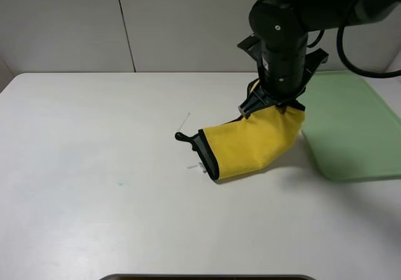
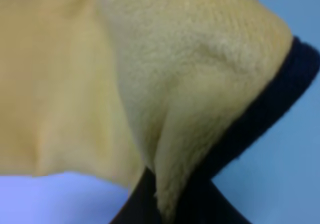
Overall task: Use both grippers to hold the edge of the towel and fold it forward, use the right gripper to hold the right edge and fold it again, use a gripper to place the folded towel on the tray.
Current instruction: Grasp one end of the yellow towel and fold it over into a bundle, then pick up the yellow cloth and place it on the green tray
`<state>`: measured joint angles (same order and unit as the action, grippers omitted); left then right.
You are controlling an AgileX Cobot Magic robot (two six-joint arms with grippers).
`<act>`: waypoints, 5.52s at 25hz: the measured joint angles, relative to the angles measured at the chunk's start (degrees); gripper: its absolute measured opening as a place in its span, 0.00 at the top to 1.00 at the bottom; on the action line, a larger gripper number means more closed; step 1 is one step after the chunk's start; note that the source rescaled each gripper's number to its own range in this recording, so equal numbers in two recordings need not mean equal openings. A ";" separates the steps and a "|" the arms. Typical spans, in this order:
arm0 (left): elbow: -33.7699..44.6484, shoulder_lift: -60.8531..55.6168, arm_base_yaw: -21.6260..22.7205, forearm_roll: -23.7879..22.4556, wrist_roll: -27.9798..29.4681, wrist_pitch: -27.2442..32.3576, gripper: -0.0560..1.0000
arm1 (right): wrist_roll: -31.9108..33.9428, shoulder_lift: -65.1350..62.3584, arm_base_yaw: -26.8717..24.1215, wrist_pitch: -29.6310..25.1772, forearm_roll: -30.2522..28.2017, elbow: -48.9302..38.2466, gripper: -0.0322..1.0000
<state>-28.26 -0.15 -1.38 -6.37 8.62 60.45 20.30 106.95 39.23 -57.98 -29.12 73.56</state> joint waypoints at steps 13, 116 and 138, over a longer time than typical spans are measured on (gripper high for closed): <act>0.00 0.00 0.00 0.00 0.00 0.00 0.00 | 0.37 6.27 9.28 3.45 4.87 0.00 0.91; 0.00 0.00 0.00 0.00 0.00 0.00 0.00 | -30.39 6.85 -17.07 19.90 17.43 0.52 0.90; 0.00 0.00 0.00 0.00 0.00 0.00 0.00 | -27.71 6.85 -43.78 21.09 20.83 6.62 0.90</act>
<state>-28.26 -0.15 -1.38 -6.37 8.62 60.45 -7.41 113.80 -4.55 -36.89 -8.29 80.18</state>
